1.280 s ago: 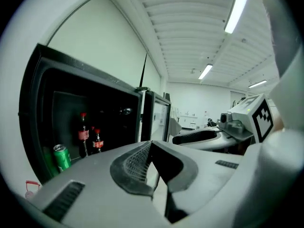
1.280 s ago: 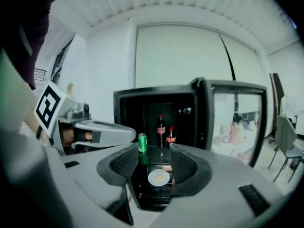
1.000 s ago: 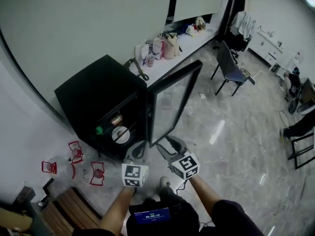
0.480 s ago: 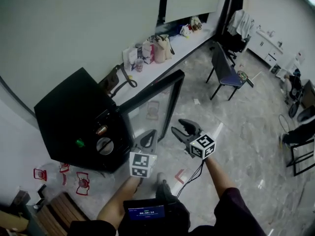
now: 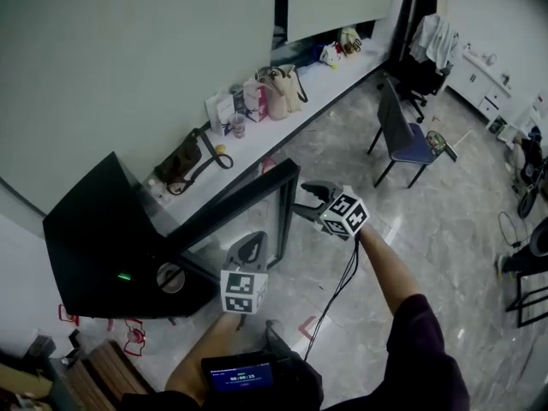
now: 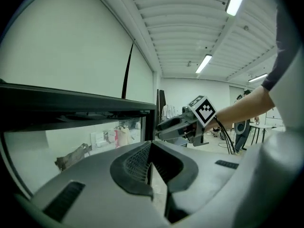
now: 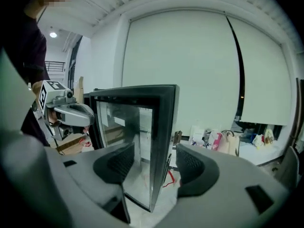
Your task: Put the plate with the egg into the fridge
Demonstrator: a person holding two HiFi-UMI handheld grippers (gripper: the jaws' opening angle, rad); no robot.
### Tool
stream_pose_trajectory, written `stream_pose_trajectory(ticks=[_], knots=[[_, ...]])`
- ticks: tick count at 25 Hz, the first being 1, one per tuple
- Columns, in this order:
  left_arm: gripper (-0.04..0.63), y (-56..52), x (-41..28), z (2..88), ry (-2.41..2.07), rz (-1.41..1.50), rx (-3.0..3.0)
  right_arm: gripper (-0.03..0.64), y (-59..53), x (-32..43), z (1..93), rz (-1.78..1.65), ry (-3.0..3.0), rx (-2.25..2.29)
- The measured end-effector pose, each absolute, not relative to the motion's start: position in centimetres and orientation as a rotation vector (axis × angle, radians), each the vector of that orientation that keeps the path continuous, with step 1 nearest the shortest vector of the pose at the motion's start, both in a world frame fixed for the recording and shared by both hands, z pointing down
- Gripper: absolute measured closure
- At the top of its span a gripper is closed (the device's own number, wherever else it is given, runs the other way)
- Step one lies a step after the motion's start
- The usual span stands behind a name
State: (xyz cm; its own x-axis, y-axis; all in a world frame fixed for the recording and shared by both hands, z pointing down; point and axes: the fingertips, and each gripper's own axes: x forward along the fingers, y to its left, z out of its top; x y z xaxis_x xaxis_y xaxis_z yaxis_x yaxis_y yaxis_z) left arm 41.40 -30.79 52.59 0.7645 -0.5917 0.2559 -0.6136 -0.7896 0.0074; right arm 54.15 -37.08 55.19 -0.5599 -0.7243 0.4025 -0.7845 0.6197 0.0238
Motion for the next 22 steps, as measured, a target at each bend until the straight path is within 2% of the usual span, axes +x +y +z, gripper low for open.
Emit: stream_pose_trajectory(ticks=[2, 4, 11, 22], knots=[[0.586, -31.8, 42.1, 52.6, -0.992, 0.379, 2.864, 0.331, -38.9, 53.9, 55.8, 0.238, -2.489, 1.130], [0.586, -32.3, 42.5, 52.8, -1.000, 0.390, 2.867, 0.316, -39.8, 53.2, 56.2, 0.236, -2.510, 1.055], [0.586, -32.6, 41.7, 53.6, -1.050, 0.421, 2.838, 0.313, -40.4, 51.5, 56.4, 0.206, -2.540, 0.949], [0.586, -28.7, 39.7, 54.1, -0.976, 0.399, 2.849, 0.311, -35.1, 52.2, 56.5, 0.235, -2.456, 1.180]])
